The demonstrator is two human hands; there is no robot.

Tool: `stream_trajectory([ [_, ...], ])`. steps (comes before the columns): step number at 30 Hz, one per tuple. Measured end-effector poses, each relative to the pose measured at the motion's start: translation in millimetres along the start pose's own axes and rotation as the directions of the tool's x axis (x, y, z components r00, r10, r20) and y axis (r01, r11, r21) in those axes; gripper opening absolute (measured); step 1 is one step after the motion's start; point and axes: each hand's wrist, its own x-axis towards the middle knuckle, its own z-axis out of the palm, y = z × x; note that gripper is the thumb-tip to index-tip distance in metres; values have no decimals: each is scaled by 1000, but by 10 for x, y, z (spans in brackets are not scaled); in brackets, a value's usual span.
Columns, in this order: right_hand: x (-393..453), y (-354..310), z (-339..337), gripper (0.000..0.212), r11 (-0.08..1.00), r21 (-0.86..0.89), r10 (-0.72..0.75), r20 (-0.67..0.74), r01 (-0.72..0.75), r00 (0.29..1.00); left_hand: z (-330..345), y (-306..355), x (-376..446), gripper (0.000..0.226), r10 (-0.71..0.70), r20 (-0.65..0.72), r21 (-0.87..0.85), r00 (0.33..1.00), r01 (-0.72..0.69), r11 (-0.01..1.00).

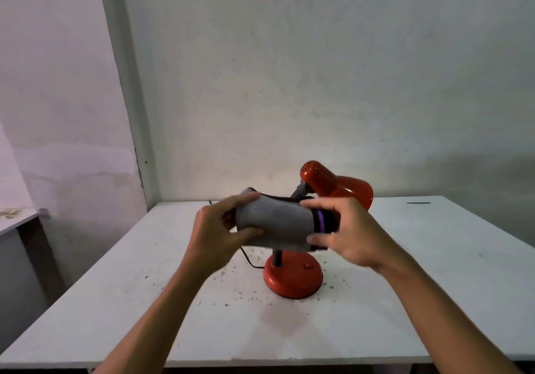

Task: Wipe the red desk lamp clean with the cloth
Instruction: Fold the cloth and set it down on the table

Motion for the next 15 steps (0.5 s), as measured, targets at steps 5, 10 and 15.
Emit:
stream_trajectory([
  [5, 380, -330, -376, 31, 987, -146, -86, -122, 68, 989, -107, 193, 507, 46, 141, -46, 112, 989, -136, 984],
  [10, 612, -465, -553, 8, 999, 7, -37, -169, 39, 985, -124, 204, 851, 28, 98, -89, 62, 991, -93, 994],
  [15, 655, -421, -508, 17, 941, 339, 20, -77, 7, 997, -63, 147, 897, 14, -81, 42, -358, 996, 91, 929],
])
